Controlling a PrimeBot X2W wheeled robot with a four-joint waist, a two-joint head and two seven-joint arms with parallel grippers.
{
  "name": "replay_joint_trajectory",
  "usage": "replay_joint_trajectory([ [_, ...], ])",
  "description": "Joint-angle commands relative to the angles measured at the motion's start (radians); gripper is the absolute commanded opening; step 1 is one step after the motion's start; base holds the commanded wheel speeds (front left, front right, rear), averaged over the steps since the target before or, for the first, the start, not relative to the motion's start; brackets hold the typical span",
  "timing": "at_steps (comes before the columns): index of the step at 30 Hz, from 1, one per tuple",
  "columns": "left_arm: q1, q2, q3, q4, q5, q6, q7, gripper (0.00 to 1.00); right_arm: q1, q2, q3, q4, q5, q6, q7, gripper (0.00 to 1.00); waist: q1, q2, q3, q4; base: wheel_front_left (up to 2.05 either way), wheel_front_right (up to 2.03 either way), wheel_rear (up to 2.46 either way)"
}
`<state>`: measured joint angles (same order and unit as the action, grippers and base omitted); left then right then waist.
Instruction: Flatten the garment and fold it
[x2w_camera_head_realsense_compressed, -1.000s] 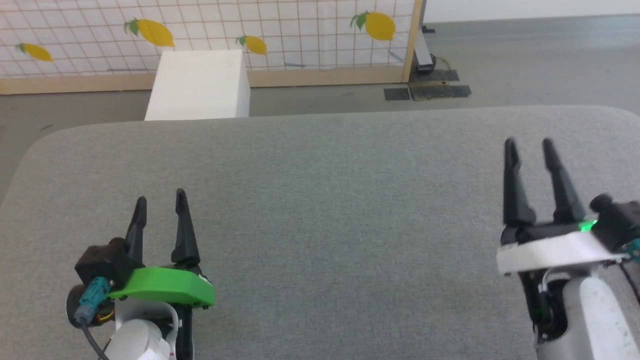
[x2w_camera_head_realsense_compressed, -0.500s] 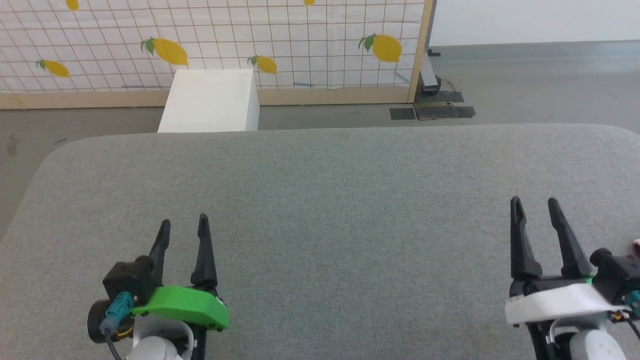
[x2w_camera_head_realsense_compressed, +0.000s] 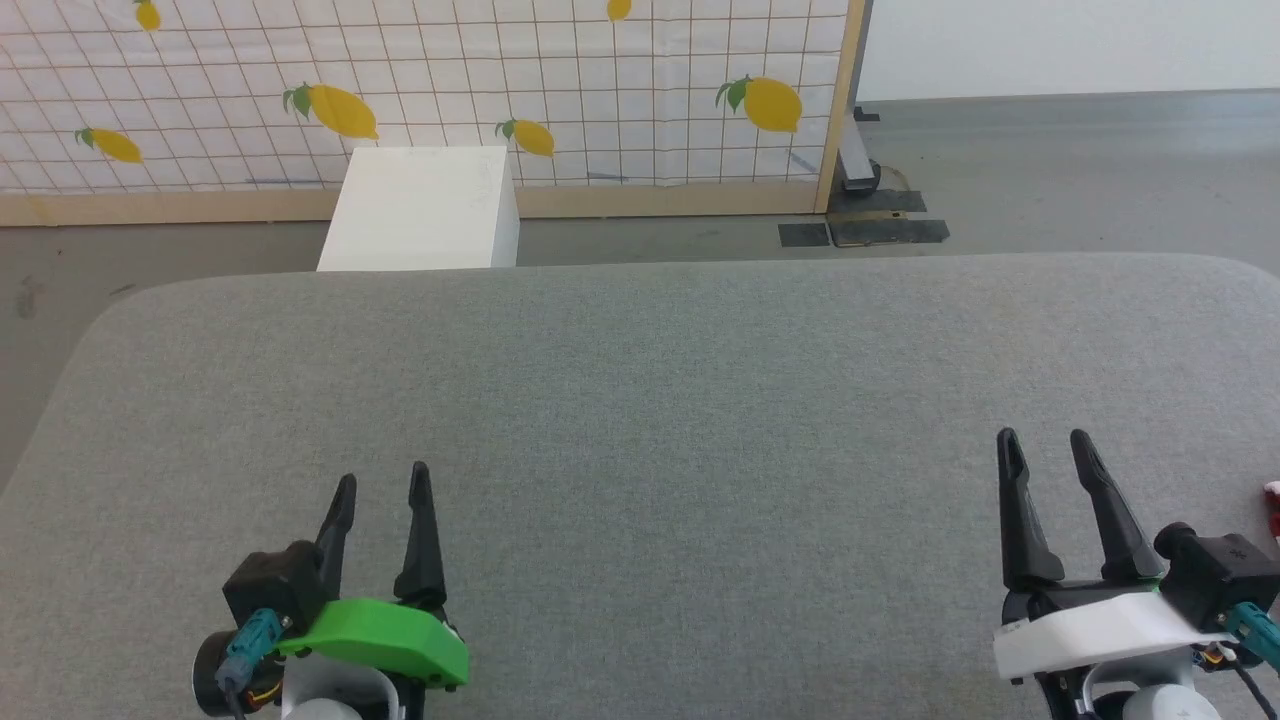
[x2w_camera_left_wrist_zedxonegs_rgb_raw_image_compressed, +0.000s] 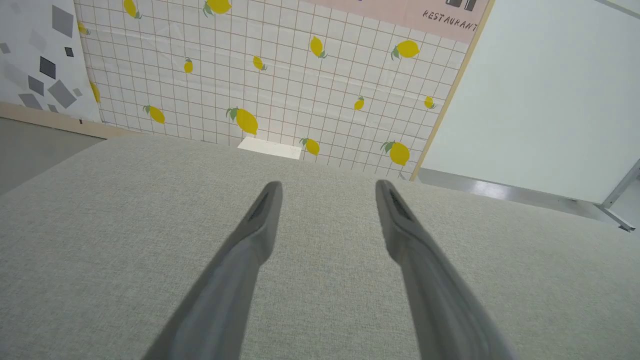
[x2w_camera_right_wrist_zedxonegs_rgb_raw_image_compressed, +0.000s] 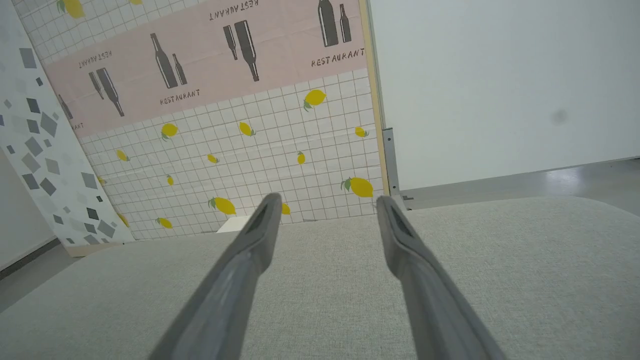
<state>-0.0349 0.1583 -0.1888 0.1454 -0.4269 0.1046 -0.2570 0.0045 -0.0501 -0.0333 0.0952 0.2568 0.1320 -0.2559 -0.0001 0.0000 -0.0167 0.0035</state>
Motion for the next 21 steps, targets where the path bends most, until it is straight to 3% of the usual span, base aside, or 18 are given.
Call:
replay_joint_trajectory([
  [1,0.013,-0.005,0.007,0.005,0.012,-0.010,-0.005,1.00,0.006,0.000,0.004,0.006,0.008,-0.001,-0.006,1.00,0.0001,0.0000,-0.001,0.001,0.00,0.00,0.00],
  [4,0.013,-0.013,0.014,0.014,0.021,-0.019,-0.005,1.00,0.006,0.000,0.008,0.011,0.012,-0.001,-0.006,1.00,0.0001,0.0000,-0.004,0.001,0.00,0.00,0.00],
  [5,0.012,-0.015,0.016,0.016,0.024,-0.021,-0.005,0.00,0.006,0.000,0.008,0.011,0.014,-0.001,-0.006,0.00,0.0001,0.0000,-0.003,0.001,0.00,0.00,0.00],
  [21,0.003,-0.019,0.031,-0.003,0.061,-0.025,0.027,0.00,-0.001,0.000,0.008,-0.002,-0.020,0.000,0.026,0.00,0.0001,0.0000,-0.001,0.000,0.00,0.00,0.00],
])
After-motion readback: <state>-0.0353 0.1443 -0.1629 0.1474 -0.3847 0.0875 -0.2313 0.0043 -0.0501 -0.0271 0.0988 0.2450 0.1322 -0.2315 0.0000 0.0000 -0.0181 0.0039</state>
